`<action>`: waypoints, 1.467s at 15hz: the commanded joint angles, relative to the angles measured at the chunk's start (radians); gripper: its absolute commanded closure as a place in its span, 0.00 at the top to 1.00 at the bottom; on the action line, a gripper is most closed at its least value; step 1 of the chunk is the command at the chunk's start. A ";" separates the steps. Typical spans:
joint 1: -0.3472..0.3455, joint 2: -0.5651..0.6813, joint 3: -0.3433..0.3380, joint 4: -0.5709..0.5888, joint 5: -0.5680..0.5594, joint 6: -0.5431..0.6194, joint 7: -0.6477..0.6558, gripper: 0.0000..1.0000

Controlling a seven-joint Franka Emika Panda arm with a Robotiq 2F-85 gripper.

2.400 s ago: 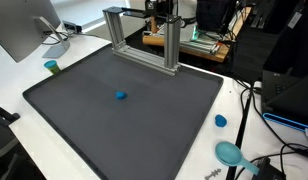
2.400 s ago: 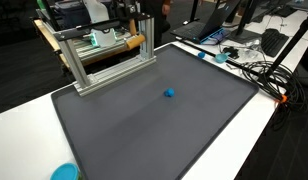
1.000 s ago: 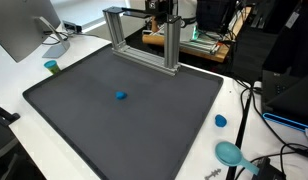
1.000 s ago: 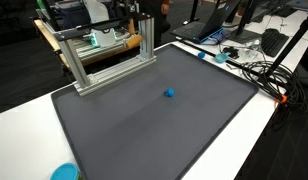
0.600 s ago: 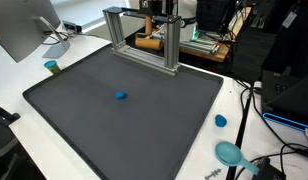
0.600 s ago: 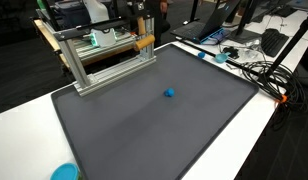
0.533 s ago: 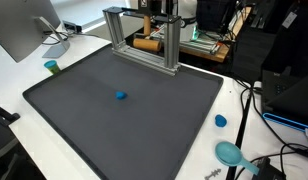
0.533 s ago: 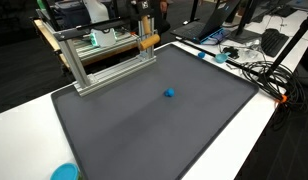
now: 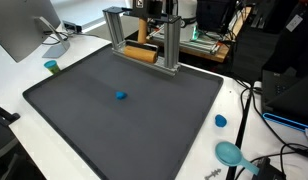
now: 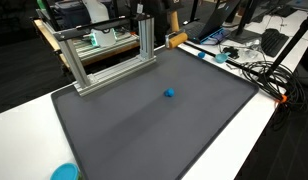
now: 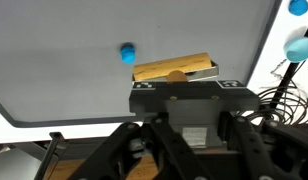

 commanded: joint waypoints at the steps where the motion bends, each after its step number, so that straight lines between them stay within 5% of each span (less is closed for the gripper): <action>1: 0.009 0.022 -0.009 0.025 -0.005 -0.013 0.002 0.47; 7: 0.006 0.046 -0.011 0.050 -0.007 -0.022 0.002 0.47; 8: 0.006 0.046 -0.010 0.050 -0.007 -0.022 0.002 0.22; 14: -0.067 0.187 -0.027 0.169 -0.163 -0.096 0.077 0.22; 20: -0.042 0.377 -0.078 0.399 -0.062 -0.187 -0.021 0.22; 21: -0.041 0.317 -0.081 0.293 -0.104 -0.136 0.011 0.47; 22: -0.037 0.345 -0.084 0.328 -0.094 -0.144 0.004 0.47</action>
